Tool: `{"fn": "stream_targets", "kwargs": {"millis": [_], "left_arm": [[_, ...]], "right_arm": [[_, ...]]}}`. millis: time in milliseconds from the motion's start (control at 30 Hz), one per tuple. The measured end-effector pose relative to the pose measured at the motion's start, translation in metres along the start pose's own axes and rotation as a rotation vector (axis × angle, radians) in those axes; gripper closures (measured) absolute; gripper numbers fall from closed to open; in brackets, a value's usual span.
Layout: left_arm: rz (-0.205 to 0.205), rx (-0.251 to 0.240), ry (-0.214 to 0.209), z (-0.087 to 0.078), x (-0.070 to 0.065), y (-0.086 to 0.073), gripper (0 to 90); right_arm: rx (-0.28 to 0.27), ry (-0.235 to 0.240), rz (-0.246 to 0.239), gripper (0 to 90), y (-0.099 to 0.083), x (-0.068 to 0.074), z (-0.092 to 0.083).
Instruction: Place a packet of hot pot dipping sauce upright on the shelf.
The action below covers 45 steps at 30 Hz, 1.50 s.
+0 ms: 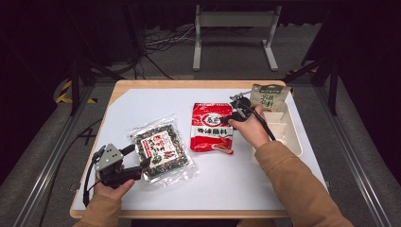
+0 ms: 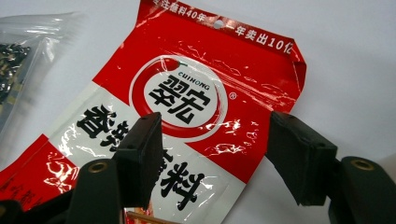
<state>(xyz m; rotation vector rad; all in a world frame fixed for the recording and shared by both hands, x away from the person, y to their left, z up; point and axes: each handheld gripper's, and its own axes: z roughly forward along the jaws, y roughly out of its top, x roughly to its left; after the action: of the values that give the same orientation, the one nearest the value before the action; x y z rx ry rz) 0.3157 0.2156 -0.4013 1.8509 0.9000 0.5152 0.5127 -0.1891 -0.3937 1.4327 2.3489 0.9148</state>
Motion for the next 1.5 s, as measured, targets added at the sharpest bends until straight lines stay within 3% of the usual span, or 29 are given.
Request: {"fn": "stream_targets", "kwargs": {"millis": [367, 633, 767, 867, 1067, 1500], "left_arm": [[0.003, -0.001, 0.003, -0.001, 0.002, 0.000, 26.4], [-0.001, -0.007, 0.002, -0.001, 0.002, 0.000, 26.4], [-0.003, -0.007, -0.001, -0.001, 0.002, -0.001, 26.4], [0.002, -0.006, -0.001, -0.001, 0.002, 0.000, 26.4], [0.002, -0.004, -0.003, -0.001, 0.001, 0.000, 26.3], [0.000, -0.001, -0.005, -0.001, 0.001, -0.001, 26.3]], "right_arm": [[0.059, -0.025, 0.069, 33.4, 0.004, 0.000, 0.020], [0.067, -0.071, 0.106, 29.9, 0.006, -0.003, 0.028], [0.073, -0.063, 0.140, 28.9, 0.006, -0.006, 0.033], [0.076, -0.072, 0.130, 28.9, 0.007, -0.007, 0.034], [0.055, -0.088, 0.157, 25.8, 0.007, -0.010, 0.035], [0.066, -0.094, 0.141, 24.7, 0.010, -0.004, 0.038]]}}
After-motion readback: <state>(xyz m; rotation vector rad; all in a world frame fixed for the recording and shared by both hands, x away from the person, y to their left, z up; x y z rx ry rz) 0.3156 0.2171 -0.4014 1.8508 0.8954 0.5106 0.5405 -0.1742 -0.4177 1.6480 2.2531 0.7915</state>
